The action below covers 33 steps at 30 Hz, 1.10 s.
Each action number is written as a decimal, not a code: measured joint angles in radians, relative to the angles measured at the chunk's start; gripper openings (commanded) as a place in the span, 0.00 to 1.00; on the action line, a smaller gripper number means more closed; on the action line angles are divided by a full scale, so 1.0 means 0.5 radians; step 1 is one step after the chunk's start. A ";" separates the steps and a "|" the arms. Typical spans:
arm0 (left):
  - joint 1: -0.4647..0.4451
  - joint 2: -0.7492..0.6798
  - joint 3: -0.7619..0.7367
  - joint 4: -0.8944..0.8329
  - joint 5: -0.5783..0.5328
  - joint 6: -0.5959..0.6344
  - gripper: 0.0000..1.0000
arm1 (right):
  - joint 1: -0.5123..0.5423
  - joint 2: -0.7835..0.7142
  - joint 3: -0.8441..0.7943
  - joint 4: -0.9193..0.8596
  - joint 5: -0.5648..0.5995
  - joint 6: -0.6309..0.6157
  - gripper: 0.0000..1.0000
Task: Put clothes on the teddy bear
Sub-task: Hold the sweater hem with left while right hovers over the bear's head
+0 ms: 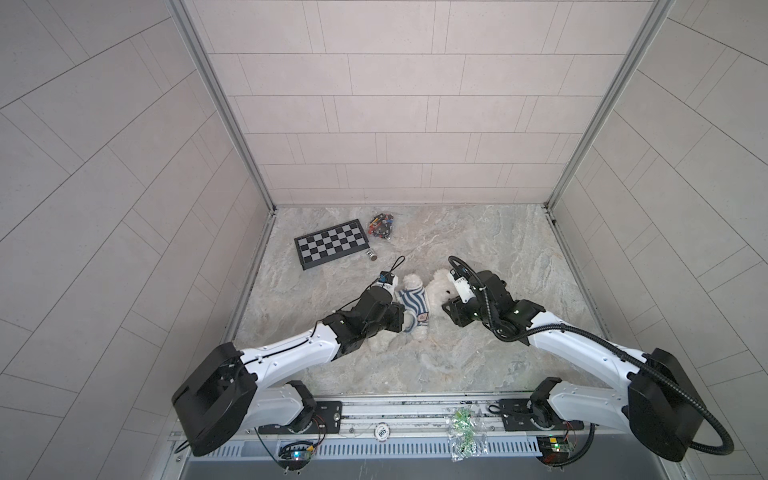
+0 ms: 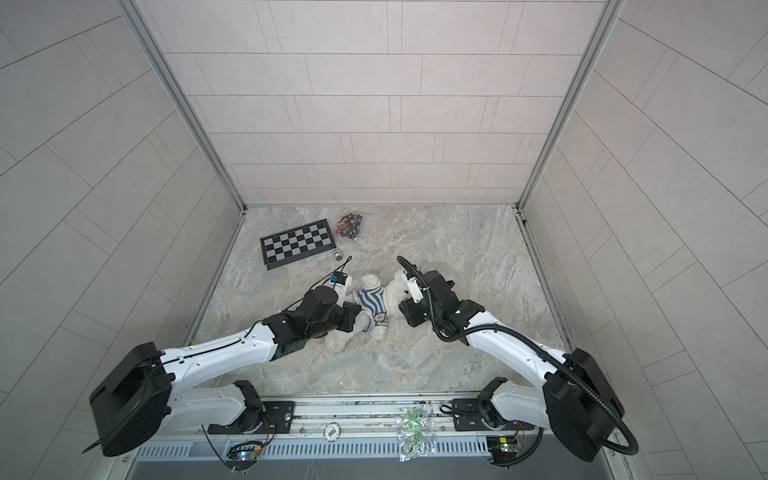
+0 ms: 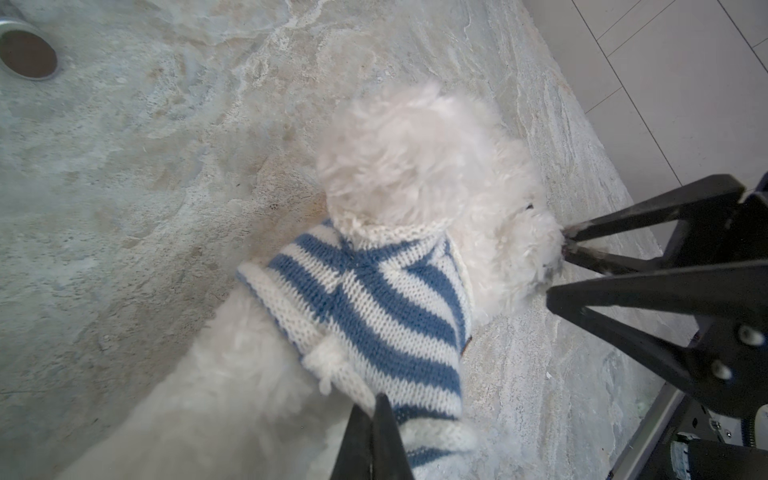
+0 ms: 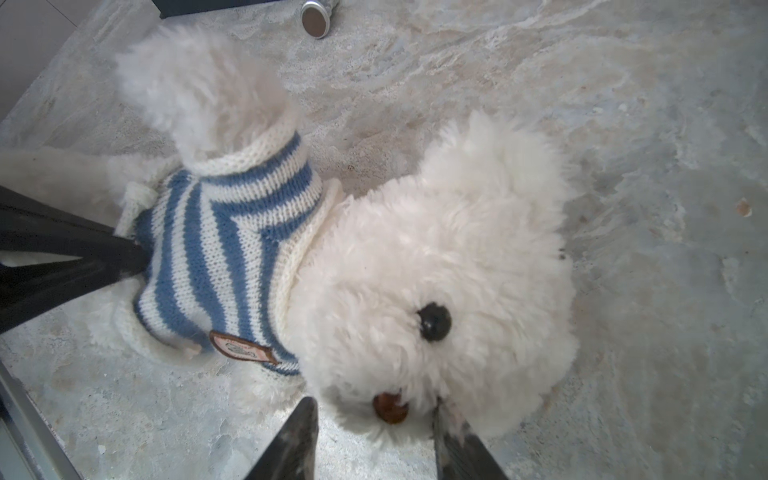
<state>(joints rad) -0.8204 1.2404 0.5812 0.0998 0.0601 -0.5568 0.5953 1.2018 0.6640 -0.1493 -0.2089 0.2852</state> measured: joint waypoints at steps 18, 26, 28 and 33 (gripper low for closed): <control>0.021 -0.188 -0.008 -0.063 0.015 0.043 0.39 | 0.037 0.095 -0.021 0.169 0.114 0.017 0.00; -0.179 -0.403 -0.008 -0.192 -0.113 0.002 0.43 | 0.213 -0.255 -0.134 0.132 0.282 0.075 0.00; -0.228 -0.398 -0.008 -0.204 -0.147 -0.041 0.43 | 0.256 -0.311 -0.150 0.119 0.330 0.089 0.00; -0.238 -0.281 -0.031 -0.134 -0.194 -0.151 0.41 | 0.348 -0.342 -0.151 0.087 0.409 0.123 0.00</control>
<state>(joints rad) -0.9394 1.1000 0.5659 0.0326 -0.0368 -0.6323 0.7692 1.0309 0.5884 -0.1059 -0.0044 0.3466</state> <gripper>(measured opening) 0.420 0.057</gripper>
